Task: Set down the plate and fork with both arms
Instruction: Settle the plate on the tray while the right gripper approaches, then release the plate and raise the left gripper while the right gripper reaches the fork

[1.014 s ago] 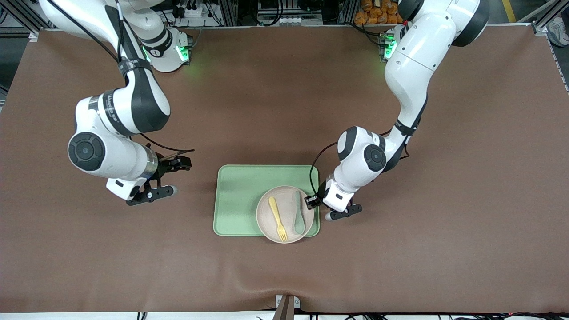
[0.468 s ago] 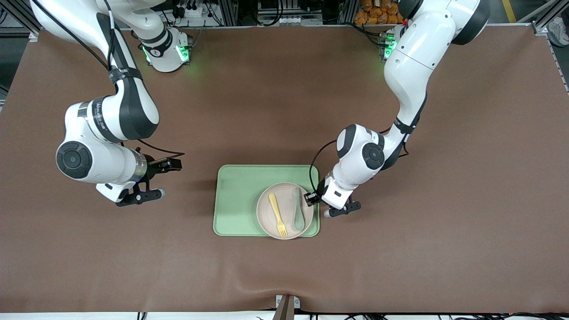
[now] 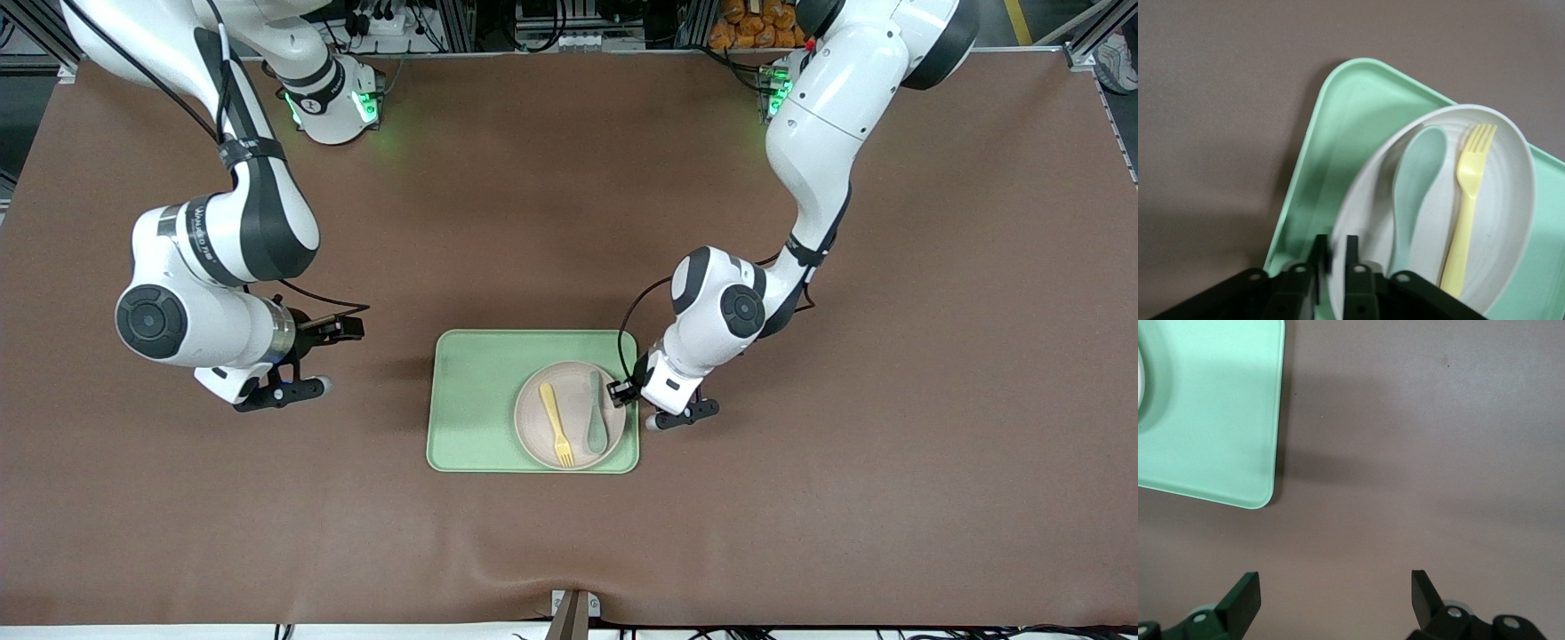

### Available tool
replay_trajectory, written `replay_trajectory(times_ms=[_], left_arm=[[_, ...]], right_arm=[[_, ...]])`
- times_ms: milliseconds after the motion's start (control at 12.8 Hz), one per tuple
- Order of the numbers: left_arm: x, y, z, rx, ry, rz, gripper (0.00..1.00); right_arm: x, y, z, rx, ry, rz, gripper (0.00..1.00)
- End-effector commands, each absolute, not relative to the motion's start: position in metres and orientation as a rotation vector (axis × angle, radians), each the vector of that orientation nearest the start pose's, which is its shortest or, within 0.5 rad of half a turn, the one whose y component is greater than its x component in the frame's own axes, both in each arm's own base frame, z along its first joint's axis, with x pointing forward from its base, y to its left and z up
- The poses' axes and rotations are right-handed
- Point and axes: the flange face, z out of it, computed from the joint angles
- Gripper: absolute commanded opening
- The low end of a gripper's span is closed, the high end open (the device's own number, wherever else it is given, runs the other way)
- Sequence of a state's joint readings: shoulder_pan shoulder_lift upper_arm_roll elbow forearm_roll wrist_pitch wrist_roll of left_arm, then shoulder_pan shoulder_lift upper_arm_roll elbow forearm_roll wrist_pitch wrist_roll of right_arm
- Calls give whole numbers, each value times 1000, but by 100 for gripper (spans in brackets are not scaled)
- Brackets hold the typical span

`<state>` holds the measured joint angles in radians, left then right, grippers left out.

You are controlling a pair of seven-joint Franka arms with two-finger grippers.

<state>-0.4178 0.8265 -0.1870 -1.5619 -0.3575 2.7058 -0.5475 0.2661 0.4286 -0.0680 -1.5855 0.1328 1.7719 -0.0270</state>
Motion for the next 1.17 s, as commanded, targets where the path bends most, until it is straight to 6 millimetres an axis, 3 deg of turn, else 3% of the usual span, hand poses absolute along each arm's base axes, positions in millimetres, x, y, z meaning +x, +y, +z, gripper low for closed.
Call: replay_trajectory(times_ms=[0, 78, 234, 468, 702, 1092], left_arm=[[622, -380, 241, -3556, -588, -226, 100], [629, -374, 264, -3562, -593, -236, 100], [643, -357, 328, -3583, -590, -242, 100], [654, -300, 427, -3507, -458, -198, 100], [638, -240, 506, -3344, -321, -247, 100], [601, -130, 602, -3235, -495, -172, 100]], right_arm=[[631, 142, 372, -3013, -279, 384, 100], [631, 143, 372, -3012, -281, 382, 100], [633, 150, 375, -3013, -296, 355, 100], [638, 181, 374, -2972, -377, 246, 100], [639, 222, 353, -2957, -458, 251, 100], [639, 286, 332, -2916, -533, 93, 100]])
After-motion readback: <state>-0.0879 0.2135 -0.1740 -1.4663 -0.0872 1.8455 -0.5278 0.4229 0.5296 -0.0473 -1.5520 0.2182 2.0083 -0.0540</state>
